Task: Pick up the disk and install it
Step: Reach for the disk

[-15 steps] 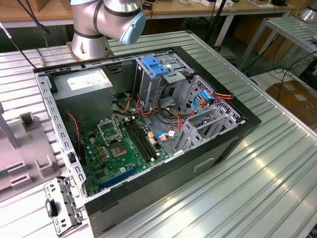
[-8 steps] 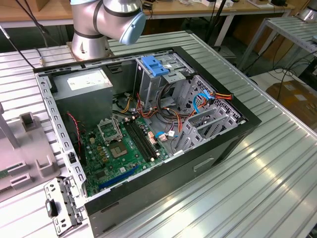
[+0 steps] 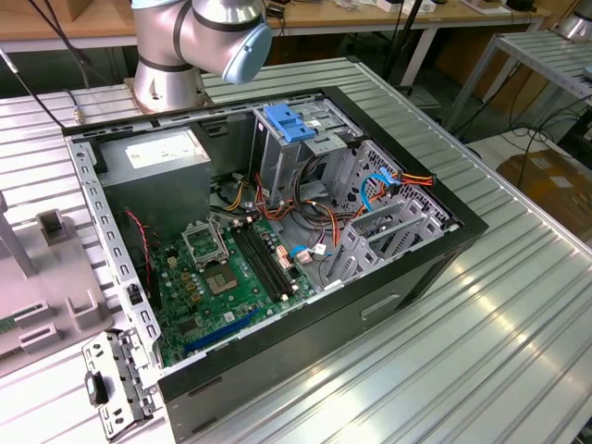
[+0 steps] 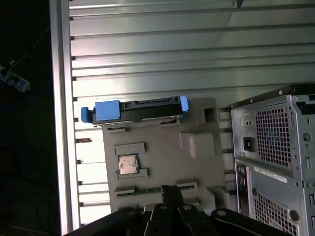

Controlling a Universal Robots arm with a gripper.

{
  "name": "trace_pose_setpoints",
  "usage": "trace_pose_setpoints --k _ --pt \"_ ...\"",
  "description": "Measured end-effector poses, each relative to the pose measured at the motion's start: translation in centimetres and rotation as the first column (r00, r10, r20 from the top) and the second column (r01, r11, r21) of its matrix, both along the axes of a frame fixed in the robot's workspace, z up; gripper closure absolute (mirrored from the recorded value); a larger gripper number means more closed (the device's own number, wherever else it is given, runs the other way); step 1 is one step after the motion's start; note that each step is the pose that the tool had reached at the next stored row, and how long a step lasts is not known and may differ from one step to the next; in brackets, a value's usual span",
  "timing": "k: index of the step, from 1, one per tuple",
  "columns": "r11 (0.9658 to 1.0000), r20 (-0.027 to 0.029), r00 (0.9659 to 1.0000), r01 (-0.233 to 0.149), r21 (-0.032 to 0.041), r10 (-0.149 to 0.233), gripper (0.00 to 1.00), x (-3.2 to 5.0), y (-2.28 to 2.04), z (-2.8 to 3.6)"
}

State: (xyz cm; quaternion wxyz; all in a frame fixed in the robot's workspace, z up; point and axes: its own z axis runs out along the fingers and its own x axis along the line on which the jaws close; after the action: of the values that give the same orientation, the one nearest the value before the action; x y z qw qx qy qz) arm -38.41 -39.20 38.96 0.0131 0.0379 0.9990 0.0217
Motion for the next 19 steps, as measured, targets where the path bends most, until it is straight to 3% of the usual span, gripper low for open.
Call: trace_pose_setpoints --k 19 --pt "1.0 -0.0001 1.0 0.0 -0.0001 0.0 0.89 -0.23 1.94 -0.35"
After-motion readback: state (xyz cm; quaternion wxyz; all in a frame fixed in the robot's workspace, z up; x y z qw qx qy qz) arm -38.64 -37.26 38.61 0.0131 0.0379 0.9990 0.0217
